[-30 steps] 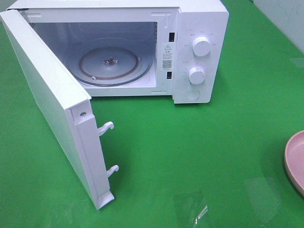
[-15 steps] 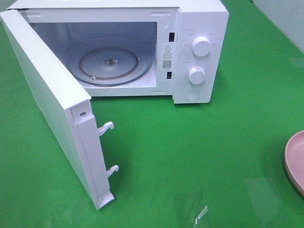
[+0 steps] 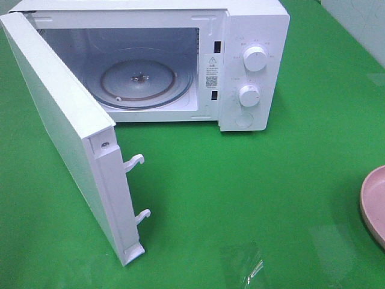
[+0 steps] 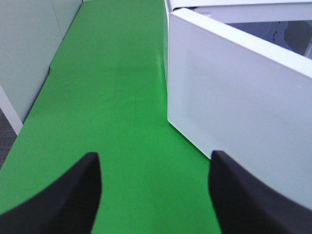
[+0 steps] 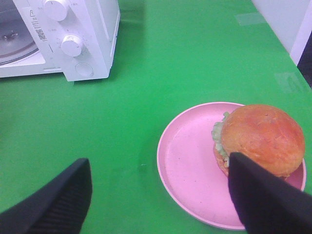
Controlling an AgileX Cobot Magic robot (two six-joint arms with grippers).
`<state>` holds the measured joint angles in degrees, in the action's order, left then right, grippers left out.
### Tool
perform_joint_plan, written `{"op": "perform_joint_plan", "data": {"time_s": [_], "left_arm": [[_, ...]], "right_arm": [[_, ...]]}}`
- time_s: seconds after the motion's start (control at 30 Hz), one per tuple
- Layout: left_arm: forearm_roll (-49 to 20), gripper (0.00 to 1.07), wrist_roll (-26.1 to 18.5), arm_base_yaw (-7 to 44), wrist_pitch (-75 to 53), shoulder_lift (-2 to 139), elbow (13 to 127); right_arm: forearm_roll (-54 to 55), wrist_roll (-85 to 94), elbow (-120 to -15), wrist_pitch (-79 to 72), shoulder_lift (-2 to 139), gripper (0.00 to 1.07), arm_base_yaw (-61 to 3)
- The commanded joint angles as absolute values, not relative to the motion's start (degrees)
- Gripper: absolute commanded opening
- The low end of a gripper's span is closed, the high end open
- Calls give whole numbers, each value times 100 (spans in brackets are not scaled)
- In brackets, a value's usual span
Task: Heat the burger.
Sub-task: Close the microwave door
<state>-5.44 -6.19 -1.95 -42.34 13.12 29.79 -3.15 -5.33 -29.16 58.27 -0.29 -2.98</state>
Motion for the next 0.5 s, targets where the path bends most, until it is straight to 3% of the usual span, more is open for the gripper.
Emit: {"op": "perform_joint_plan", "data": {"time_s": [0.03,0.13,0.17,0.4,0.5], "left_arm": [[-550,23,-596,-189,-3461,1673,2922],[-550,14,-607,-189,-3220,1839,2865],[-550,0,-607,-189,-3100,1931,2836],[-550,0,-613,-189,-2068,2441,2521],[-550,0,-613,-189,-951,2825,2143]], "right_arm": [[-315,-476,-2911,5747,-166,76,-264],[-315,-476,-2911,5747,-166,76,-264],[-315,-476,-2911,5747,-166,76,-264],[-315,-476,-2911,5747,-166,76,-264],[-315,-476,-2911,5747,-166,76,-264]]}}
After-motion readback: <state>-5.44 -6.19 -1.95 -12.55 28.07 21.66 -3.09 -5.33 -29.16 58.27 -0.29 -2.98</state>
